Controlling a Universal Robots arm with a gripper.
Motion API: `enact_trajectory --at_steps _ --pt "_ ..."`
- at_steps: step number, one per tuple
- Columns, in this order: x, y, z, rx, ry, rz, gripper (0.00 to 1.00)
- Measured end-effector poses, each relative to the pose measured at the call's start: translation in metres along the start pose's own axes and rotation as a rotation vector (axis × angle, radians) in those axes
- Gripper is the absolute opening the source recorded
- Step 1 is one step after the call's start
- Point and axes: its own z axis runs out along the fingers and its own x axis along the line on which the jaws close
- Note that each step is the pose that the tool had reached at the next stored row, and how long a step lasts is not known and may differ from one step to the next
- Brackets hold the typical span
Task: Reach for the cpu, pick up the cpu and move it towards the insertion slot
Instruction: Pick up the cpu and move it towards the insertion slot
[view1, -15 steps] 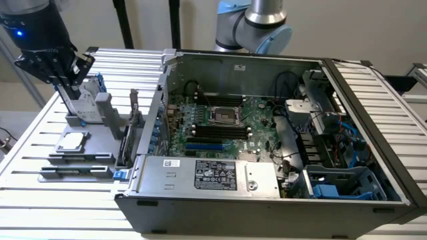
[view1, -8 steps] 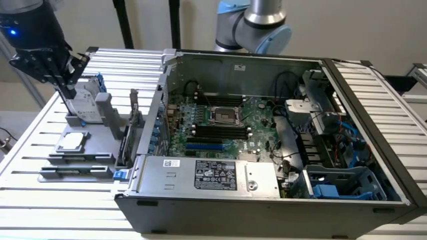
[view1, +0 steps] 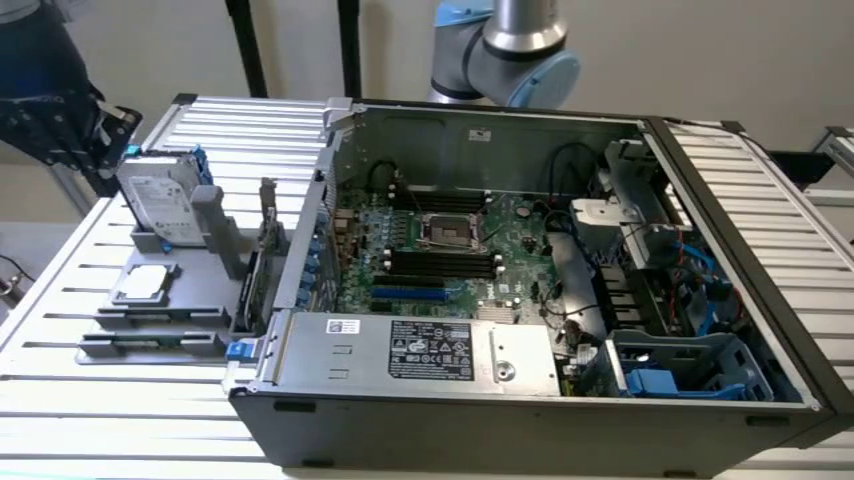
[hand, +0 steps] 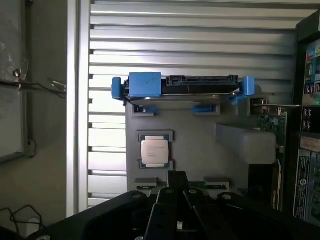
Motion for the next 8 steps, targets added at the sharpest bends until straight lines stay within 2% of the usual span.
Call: enact_trajectory --at_steps 3,8 --pt "0.0117 0.0029 0.0018 0.0001 0.0000 0.000 0.11" --pt "0.0138 0.0040 0.0019 0.0006 0.0000 -0.001 0.11"
